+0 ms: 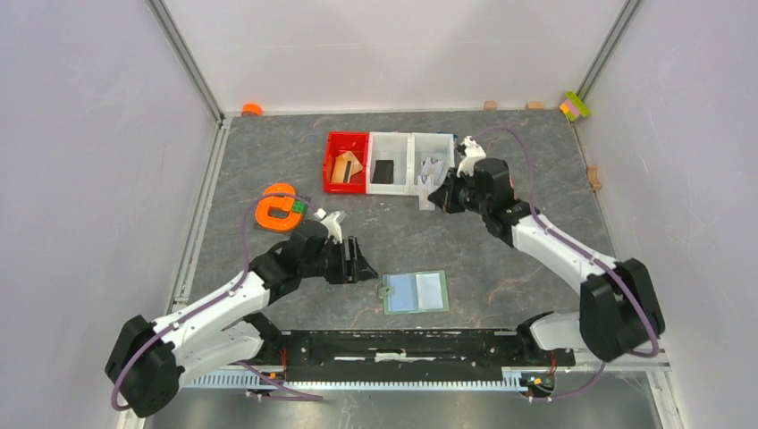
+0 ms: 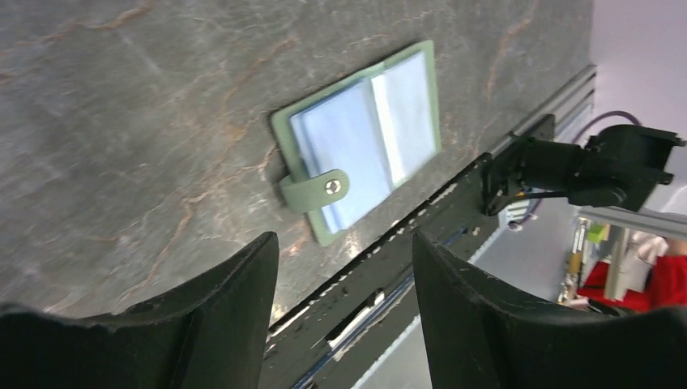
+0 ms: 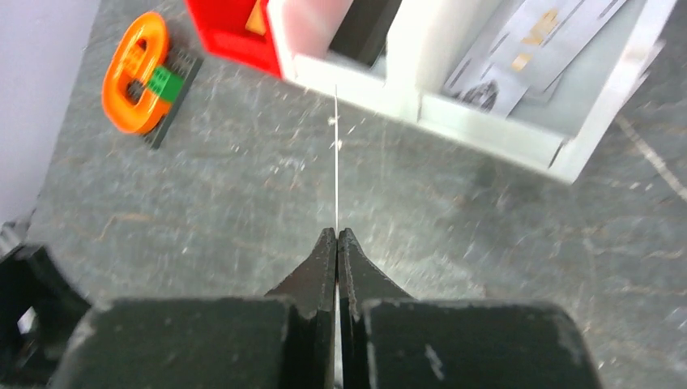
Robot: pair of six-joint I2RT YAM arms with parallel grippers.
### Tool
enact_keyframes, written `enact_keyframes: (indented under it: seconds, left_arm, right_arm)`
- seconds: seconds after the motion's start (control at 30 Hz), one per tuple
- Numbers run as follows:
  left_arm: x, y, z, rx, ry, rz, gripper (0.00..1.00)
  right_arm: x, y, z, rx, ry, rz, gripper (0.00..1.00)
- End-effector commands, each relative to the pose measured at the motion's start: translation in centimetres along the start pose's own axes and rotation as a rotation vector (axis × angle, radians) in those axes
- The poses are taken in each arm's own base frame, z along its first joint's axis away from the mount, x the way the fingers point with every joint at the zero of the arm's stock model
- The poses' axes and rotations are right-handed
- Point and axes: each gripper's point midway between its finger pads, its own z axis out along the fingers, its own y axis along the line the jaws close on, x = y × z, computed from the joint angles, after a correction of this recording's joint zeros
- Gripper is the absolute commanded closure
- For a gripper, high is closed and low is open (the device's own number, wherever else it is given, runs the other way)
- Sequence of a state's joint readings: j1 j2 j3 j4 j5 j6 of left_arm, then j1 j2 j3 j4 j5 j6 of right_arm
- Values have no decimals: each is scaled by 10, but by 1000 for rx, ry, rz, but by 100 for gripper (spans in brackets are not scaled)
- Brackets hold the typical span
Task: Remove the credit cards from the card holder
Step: Place the credit card in the storage box.
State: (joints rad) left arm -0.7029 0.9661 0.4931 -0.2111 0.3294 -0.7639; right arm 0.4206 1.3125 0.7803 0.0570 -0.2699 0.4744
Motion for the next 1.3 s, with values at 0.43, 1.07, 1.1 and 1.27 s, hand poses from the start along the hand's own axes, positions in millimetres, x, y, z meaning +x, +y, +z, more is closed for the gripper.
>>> enact_keyframes:
  seconds: [0.43, 1.07, 1.1, 1.27]
  left_arm:
    - [-3, 29, -20, -151, -59, 105, 33]
    - [2, 38, -11, -231, -6, 123, 33]
    - [1, 37, -11, -240, -5, 132, 33]
    - [9, 26, -3, -258, 12, 172, 33]
  right_arm:
    - [-70, -66, 98, 218, 6, -8, 99]
    - [-87, -68, 97, 221, 57, -150, 56]
    - [-84, -61, 87, 196, 55, -148, 55]
    - [-32, -40, 32, 101, 69, -118, 54]
